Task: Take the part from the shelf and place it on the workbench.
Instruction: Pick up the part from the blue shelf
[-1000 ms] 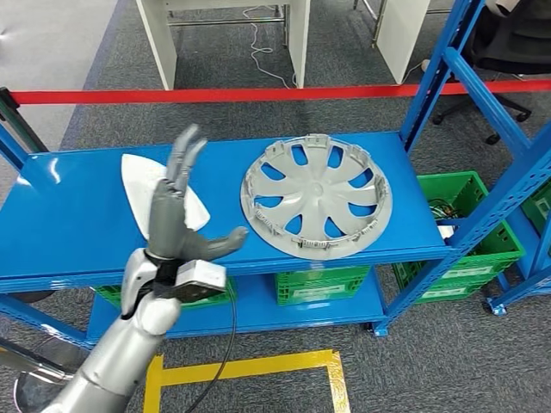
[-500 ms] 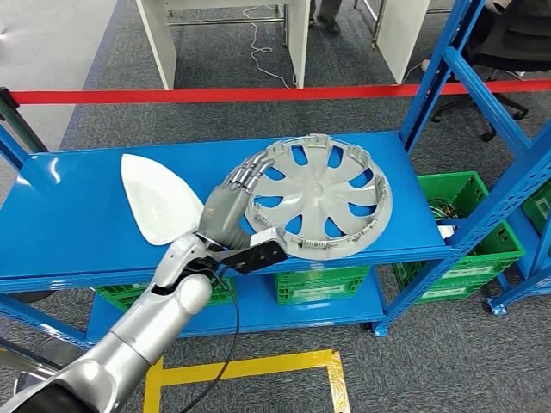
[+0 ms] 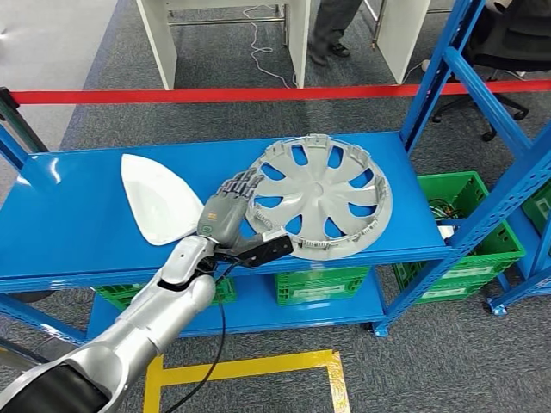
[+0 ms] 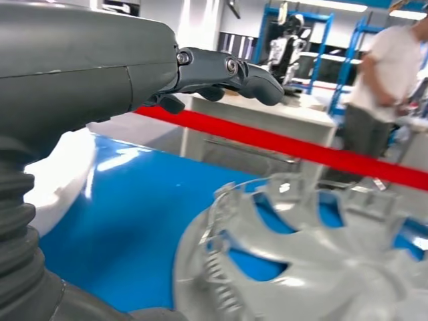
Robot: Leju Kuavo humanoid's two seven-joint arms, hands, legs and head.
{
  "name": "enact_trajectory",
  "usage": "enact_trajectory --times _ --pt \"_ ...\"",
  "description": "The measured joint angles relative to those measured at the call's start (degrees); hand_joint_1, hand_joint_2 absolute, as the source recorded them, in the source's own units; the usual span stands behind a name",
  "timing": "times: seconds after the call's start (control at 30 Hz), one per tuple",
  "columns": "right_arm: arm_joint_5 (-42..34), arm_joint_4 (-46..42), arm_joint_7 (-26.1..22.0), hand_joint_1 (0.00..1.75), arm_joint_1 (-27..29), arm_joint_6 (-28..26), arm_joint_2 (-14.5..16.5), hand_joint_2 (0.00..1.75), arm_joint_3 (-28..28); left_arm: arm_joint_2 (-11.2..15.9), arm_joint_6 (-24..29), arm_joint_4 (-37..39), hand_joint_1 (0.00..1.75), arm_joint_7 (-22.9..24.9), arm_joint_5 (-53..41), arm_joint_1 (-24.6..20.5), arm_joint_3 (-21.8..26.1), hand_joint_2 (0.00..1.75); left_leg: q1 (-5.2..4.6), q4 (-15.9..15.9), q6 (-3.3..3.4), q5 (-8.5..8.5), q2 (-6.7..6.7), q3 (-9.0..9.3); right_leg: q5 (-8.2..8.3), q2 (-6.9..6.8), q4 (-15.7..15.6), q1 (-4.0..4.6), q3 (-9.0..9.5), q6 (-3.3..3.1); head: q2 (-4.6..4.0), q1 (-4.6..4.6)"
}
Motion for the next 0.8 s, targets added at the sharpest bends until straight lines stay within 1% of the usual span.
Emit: enact_trajectory --times 0.23,0.33,0.47,0.63,0.7,0.8 --pt "-0.2 0.0 0.0 0.0 0.0 -0.2 0.0 0.0 0.0 0.6 1.3 4.0 0.0 2.8 -2.6 -0.1 2.3 1.75 0.0 0.0 0.0 0.01 0.0 0.0 0.0 0.0 0.0 0.0 0.0 0.0 0.0 -0.01" --pt "-0.3 0.0 0.0 0.0 0.1 -0.2 0.0 0.0 0.0 0.9 2.7 5.0 0.0 3.8 -3.8 0.0 3.6 1.75 0.0 0.0 0.0 0.01 0.0 0.0 0.0 -0.01 0.0 0.0 0.0 0.0 0.0 0.0" --pt "-0.5 0.0 0.0 0.0 0.1 -0.5 0.0 0.0 0.0 1.2 6.5 5.9 0.0 5.5 -5.5 0.3 5.7 1.75 0.0 0.0 0.0 0.01 0.0 -0.01 0.0 -0.01 0.0 0.0 0.0 0.0 0.0 -0.01" --pt "-0.4 0.1 0.2 0.0 0.1 -1.2 0.0 0.0 0.0 1.3 14.0 6.7 0.0 7.2 -7.9 1.3 9.3 1.75 0.0 0.0 0.0 0.01 -0.01 -0.01 0.0 -0.01 0.0 0.0 0.0 0.0 0.0 0.0" --pt "-0.4 0.1 0.2 0.0 0.1 -1.3 0.0 0.0 0.0 1.4 15.5 6.9 0.0 7.2 -8.5 1.8 10.9 1.75 0.0 0.0 0.0 0.01 -0.01 -0.01 0.0 -0.01 0.0 0.0 0.0 0.0 0.0 0.0" --pt "-0.4 0.1 0.2 0.0 0.1 -1.3 0.1 0.0 0.0 1.4 16.0 7.2 0.0 7.2 -8.8 2.2 12.4 1.75 0.0 0.0 0.0 0.01 -0.01 -0.01 0.0 -0.02 0.0 0.0 0.0 0.0 0.0 0.0"
